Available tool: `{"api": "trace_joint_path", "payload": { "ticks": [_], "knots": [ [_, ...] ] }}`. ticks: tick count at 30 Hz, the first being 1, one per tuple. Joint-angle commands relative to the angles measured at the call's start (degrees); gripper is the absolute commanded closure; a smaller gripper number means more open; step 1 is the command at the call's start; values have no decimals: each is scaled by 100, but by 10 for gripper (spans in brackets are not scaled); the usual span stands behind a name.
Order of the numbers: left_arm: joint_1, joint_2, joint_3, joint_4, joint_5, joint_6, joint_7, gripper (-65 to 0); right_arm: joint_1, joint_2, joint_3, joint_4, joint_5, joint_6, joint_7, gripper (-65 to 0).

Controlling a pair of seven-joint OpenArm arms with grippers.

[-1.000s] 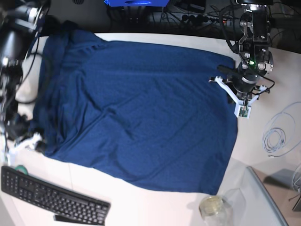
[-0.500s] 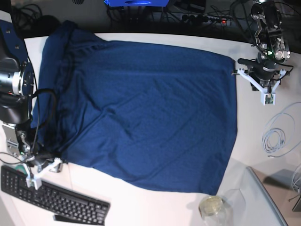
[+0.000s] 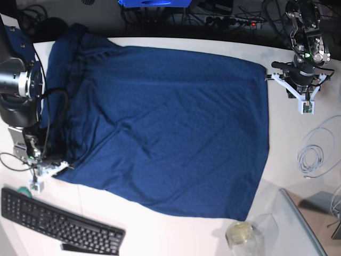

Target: Layout the t-shirt on the table in an organized manner, then fold the t-shirt properly

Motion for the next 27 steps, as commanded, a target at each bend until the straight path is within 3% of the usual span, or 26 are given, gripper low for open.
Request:
{"api": "trace_joint_path", "payload": {
  "ticks": [1,4,7,15,19,23,27],
  "knots": [
    [-8,-86,-29,78,-25,11,-107,0,189,21,-6,97,24,4,88,0],
    [-8,-86,-29,78,-25,11,-107,0,189,30,3,255,24,127,-26,-8],
    [-8,-86,-29,78,-25,11,-107,0,-162,4,38,1152,51,716,-598,0],
    [-69,-95,-11,70,-25,11,-107,0,-2756,-339,21,6488,59,848,-2409,0],
    [-78,-95,7,70,-25,11,-107,0,-4109,-840,3,8272,59,971,-2804,0],
    [-131,-86,15,70,-25,11,-107,0,-5129,-1368,3,8897,59,1560,-2822,0],
    [-236,-86,-29,-18,19,11,-89,0,-5639,-1728,-6,8571,51,1595,-2822,-33]
  ]
}}
